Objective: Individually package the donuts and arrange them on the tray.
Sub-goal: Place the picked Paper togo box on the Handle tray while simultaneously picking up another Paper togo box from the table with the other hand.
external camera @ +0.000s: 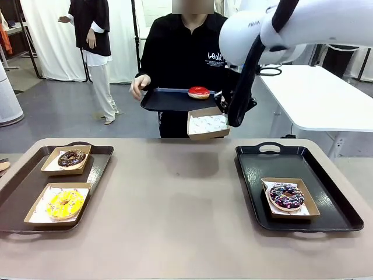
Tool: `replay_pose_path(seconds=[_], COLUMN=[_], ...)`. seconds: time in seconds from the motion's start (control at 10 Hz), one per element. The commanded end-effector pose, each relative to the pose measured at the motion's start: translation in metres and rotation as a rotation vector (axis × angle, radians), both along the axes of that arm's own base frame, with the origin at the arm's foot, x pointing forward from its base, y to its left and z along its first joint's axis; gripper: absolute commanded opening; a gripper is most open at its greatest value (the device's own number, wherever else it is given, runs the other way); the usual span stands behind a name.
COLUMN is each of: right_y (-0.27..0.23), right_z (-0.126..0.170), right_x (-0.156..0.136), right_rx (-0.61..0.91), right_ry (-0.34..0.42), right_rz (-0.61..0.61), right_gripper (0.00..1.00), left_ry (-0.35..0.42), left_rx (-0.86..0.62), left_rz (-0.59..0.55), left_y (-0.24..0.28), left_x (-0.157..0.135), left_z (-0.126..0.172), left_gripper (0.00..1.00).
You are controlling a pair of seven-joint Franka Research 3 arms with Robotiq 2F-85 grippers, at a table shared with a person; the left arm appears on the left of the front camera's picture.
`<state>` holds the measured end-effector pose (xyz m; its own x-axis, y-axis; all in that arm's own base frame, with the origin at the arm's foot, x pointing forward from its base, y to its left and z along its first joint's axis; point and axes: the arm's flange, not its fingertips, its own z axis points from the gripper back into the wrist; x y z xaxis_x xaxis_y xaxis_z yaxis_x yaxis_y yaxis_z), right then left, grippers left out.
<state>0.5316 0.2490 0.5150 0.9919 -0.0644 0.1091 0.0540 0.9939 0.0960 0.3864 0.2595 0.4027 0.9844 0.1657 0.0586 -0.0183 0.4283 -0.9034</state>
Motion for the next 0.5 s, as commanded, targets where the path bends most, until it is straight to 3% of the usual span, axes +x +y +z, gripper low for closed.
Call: replay_pose_path(seconds=[0.0, 0.4], right_y=[0.020, 0.035], right_z=[0.007, 0.015], right_x=[0.025, 0.074], right_rx=[-0.013, -0.007], right_ry=[0.080, 0.164], right_rz=[-0.014, -0.032], right_gripper=[0.00, 0.00], left_ry=[-0.036, 0.004], left_rx=[-0.097, -0.104], left_rz=[0.028, 0.053], left_y=[0.015, 0.021], left_x=[0.001, -0.009], left_z=[-0.015, -0.028], left_gripper=[1.00, 1.00])
